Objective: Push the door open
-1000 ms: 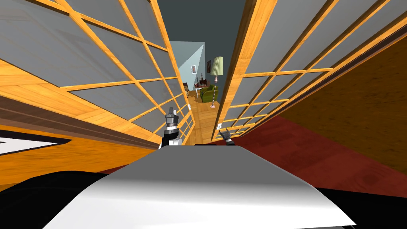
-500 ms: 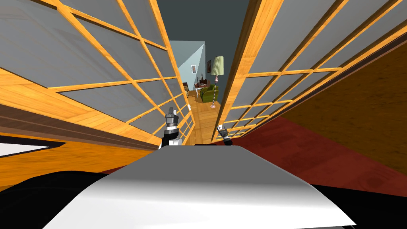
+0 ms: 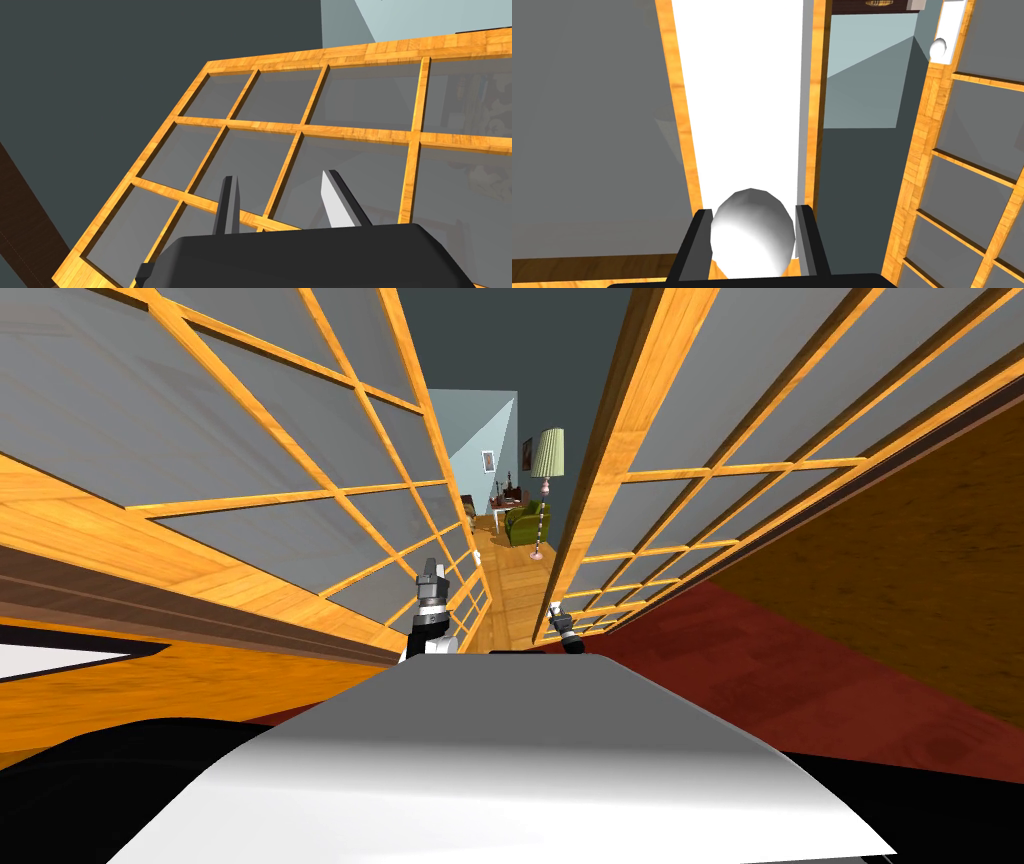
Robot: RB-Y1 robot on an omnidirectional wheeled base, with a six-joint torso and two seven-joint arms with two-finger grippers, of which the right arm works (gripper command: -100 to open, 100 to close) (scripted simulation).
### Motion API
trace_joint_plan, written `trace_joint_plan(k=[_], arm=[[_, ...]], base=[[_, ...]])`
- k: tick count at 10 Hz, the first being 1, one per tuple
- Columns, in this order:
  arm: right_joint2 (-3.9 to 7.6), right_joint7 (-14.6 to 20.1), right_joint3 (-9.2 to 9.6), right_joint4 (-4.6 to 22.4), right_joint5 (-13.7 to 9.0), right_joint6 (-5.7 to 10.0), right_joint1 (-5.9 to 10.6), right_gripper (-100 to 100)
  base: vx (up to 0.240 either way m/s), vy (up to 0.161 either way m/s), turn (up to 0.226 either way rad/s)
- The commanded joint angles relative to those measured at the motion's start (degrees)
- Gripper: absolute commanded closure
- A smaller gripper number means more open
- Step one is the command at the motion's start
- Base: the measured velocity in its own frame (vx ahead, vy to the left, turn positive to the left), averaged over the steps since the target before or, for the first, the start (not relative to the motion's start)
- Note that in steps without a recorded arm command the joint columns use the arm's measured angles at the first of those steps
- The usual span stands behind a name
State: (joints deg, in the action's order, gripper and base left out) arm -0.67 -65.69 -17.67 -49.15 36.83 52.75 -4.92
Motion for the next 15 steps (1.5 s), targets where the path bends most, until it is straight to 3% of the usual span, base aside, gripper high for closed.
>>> trace_joint_plan(k=[1,15], arm=[[0.17,-0.03,-0.2,-0.09,-0.09,0.0,-0.03,100],[2.41,19.28,3.37,0.55,-12.42,1.11,0.63,100]], base=[[0.0,0.0,0.0],[0.034,-0.004,0.032]])
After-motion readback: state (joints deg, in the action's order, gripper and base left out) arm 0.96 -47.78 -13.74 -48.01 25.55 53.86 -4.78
